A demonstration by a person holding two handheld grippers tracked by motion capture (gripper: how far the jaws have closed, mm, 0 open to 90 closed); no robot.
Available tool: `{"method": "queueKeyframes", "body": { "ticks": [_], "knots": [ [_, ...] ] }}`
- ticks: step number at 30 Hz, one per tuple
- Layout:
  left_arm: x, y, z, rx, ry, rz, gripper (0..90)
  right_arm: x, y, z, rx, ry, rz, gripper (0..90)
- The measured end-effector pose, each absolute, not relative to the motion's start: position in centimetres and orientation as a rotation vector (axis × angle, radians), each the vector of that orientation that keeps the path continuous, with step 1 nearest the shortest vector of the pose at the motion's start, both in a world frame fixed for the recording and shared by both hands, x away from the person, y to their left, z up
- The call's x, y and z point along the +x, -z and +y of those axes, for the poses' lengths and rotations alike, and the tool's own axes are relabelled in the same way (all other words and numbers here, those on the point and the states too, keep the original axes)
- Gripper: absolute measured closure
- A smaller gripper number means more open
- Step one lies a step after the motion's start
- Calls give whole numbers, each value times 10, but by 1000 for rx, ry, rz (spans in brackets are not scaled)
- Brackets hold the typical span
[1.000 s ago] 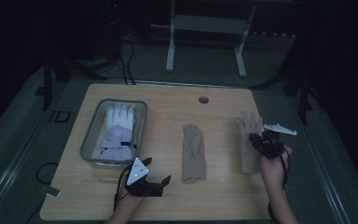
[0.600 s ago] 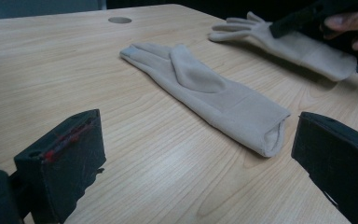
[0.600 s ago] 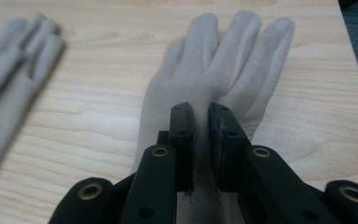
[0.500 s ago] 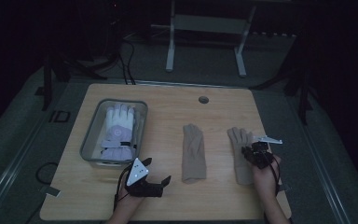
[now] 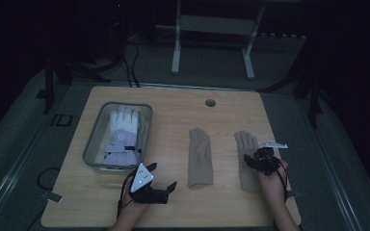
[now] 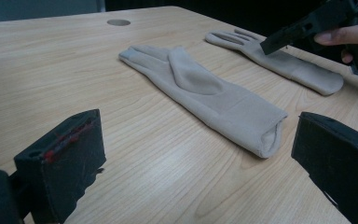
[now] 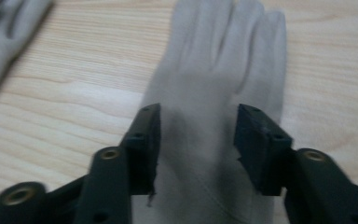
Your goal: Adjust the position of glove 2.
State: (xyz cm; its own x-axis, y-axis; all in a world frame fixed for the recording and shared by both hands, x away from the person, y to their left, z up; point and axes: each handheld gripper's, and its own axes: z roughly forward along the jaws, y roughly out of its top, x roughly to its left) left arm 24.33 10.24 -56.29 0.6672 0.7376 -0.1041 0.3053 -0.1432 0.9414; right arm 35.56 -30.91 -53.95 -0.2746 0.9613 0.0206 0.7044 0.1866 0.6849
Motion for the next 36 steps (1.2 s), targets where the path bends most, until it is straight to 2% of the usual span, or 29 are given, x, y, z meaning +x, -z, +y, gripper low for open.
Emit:
{"method": "queueKeyframes", "body": {
  "ticks": [4, 11, 20, 23, 25, 26, 27, 36],
  "knots": [
    [243, 563, 103, 1729, -463, 847, 29, 357, 533, -311, 1477, -842, 2104, 436],
    [244, 563, 102, 1733, -463, 846, 29, 359, 532, -313, 1333, -781, 2180, 494],
    [244, 564, 102, 1733, -462, 847, 29, 361, 546, -321, 1362, -768, 2219, 473],
    [243, 564, 102, 1735, -462, 846, 29, 360, 548, -323, 1375, -804, 2212, 558],
    [244, 564, 102, 1741, -458, 846, 29, 359, 547, -322, 1393, -790, 2200, 701],
    [244, 564, 102, 1741, -458, 846, 29, 359, 547, -322, 1393, -790, 2200, 701],
    [243, 564, 102, 1741, -461, 846, 29, 360, 546, -322, 1437, -789, 2183, 757],
    [244, 564, 103, 1733, -463, 853, 29, 360, 541, -318, 1548, -799, 2102, 813]
  ]
}}
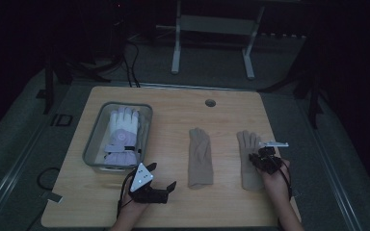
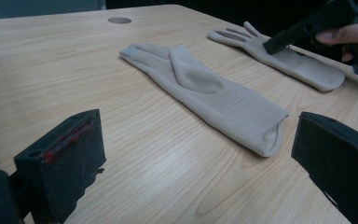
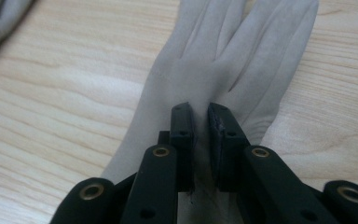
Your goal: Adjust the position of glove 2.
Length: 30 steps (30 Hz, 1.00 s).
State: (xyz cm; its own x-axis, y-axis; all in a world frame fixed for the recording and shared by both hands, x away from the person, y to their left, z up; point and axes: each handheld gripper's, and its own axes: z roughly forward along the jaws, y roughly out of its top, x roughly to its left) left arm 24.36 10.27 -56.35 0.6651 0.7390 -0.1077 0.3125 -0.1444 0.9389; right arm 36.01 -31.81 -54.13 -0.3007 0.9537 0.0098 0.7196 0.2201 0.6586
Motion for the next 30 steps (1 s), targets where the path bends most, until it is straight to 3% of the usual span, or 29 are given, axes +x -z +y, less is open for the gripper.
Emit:
{"method": "queueKeyframes", "body": {
  "ticks": [30],
  "knots": [
    [243, 563, 103, 1740, -473, 845, 29, 350, 434, -269, 1465, -1058, 1958, 814]
  ]
}}
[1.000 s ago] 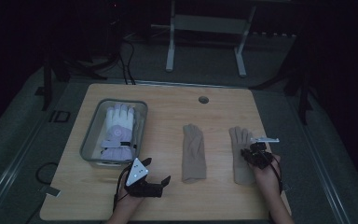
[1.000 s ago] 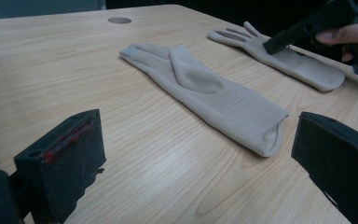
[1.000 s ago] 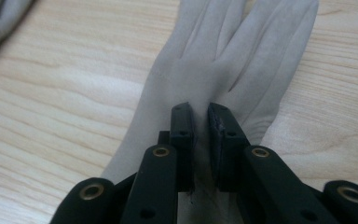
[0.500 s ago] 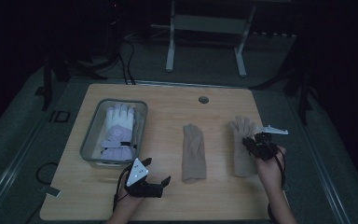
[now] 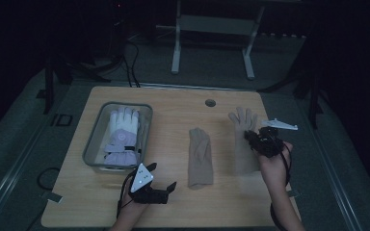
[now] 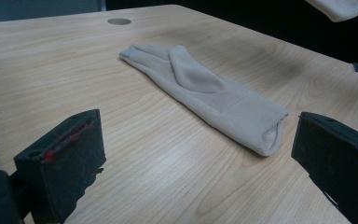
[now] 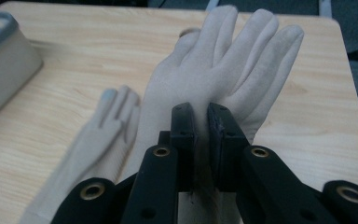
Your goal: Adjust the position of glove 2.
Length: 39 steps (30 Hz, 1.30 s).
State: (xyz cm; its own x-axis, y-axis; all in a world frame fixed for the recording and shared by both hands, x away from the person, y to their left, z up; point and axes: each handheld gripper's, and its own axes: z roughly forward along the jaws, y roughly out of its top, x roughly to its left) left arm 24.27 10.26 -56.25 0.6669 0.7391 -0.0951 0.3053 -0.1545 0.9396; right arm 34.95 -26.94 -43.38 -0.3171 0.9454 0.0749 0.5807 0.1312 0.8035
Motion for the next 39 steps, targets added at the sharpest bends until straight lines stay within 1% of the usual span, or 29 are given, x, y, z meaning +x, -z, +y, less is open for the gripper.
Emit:
{"method": "queueKeyframes", "body": {
  "ticks": [10, 17, 28, 35, 39],
  "knots": [
    [242, 562, 103, 1737, -478, 843, 29, 346, 420, -231, 1421, -1134, 1990, 814],
    [241, 561, 104, 1733, -480, 839, 29, 346, 424, -197, 1402, -1176, 2046, 813],
    [240, 559, 106, 1724, -482, 838, 29, 350, 457, -159, 1426, -1149, 2103, 813],
    [241, 560, 107, 1729, -477, 838, 29, 359, 483, -154, 1494, -1092, 2111, 812],
    [240, 560, 107, 1727, -478, 836, 29, 361, 492, -152, 1507, -1070, 2103, 812]
  ]
}}
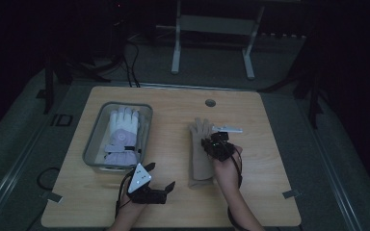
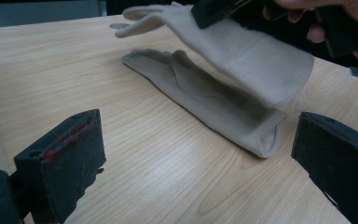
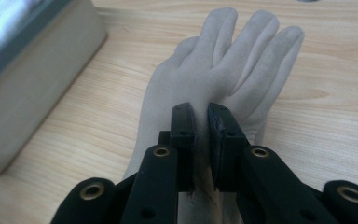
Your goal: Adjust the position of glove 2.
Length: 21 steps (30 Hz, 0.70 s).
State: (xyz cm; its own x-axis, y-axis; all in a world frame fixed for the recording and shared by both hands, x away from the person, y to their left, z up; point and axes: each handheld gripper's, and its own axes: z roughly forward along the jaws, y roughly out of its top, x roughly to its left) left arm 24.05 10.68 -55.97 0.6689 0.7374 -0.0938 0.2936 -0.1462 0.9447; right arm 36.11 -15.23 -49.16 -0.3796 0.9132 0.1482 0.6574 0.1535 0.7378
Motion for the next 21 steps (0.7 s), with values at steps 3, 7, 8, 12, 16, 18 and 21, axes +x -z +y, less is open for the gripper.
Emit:
{"method": "queueKeyframes", "body": {
  "ticks": [3, 7, 8, 12, 16, 18, 21],
  "knots": [
    [240, 560, 106, 1730, -480, 835, 29, 364, 501, -151, 1532, -1053, 2109, 810],
    [240, 560, 106, 1731, -479, 833, 29, 366, 511, -148, 1552, -1035, 2124, 808],
    [240, 559, 106, 1730, -478, 833, 29, 368, 519, -149, 1577, -1014, 2140, 803],
    [240, 560, 106, 1732, -477, 832, 29, 369, 528, -152, 1604, -1013, 2155, 784],
    [240, 560, 105, 1737, -475, 830, 29, 368, 527, -151, 1612, -1025, 2162, 790],
    [240, 560, 105, 1737, -474, 830, 29, 367, 526, -151, 1616, -1037, 2156, 800],
    [240, 561, 105, 1738, -473, 832, 29, 365, 523, -150, 1616, -1063, 2151, 810]
  ]
}}
